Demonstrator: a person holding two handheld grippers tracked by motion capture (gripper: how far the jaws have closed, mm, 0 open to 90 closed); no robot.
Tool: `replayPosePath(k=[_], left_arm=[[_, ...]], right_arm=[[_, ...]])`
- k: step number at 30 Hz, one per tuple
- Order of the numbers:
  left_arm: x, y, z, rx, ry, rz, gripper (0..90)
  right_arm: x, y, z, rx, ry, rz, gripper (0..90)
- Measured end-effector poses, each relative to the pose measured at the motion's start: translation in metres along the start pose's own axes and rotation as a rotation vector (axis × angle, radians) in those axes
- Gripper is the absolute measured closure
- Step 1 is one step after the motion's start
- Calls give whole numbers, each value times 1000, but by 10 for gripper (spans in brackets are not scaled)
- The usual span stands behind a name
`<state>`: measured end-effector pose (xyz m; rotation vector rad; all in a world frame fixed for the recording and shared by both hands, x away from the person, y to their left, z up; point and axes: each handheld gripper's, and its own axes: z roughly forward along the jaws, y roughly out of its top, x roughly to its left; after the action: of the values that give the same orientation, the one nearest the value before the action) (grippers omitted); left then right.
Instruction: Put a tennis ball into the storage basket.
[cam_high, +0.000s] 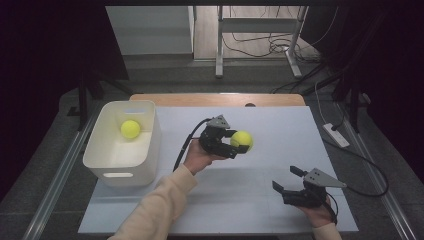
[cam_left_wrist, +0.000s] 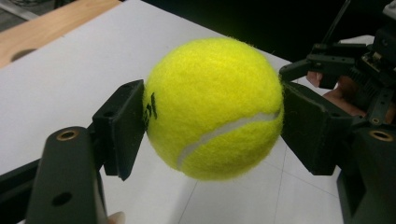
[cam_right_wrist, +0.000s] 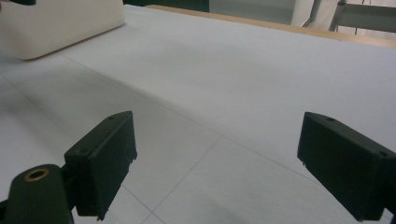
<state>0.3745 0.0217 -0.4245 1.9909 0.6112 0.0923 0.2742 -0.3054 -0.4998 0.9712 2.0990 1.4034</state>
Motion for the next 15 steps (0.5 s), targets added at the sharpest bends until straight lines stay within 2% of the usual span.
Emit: replayPosePath(k=[15], left_arm=[[6,-1,-23,-47,35,-9,276]], right_arm=[[0,0,1,2,-1,-1,117]])
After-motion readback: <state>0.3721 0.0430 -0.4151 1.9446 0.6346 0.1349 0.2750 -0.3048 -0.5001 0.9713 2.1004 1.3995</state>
